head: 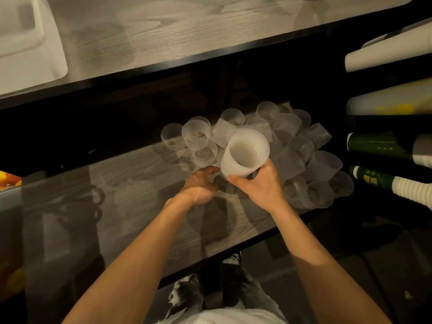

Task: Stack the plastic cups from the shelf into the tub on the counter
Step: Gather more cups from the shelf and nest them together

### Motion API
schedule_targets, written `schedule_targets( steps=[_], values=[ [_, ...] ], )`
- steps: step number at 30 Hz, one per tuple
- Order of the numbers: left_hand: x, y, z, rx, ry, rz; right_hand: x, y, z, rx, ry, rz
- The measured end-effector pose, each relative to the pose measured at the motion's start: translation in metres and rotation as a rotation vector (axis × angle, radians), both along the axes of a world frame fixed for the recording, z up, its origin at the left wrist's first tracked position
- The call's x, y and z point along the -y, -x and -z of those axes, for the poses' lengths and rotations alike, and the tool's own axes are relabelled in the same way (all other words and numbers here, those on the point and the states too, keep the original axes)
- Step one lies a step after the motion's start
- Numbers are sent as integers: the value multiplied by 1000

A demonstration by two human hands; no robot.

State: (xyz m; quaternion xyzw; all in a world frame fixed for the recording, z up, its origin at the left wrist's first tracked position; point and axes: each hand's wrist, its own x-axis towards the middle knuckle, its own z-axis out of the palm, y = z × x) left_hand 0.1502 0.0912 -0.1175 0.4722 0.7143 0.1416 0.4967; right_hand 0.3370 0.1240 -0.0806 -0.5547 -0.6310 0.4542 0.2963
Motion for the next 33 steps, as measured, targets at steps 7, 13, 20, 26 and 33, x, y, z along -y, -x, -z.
schedule_targets(
  steps=[7,13,20,26,33],
  values=[
    [-4,-8,6,-39,-103,-61,-2,-12,-9,-85,19,99],
    [-10,-17,6,-115,-113,-7,-8,-8,-8,-83,39,82],
    [-6,-10,9,-169,-118,-55,-10,4,0,-82,59,35],
    [-2,1,6,-73,-102,-171,-14,6,-2,4,1,-23],
    [-5,5,7,-121,-125,-87,-9,9,8,176,-38,-244]
  ],
)
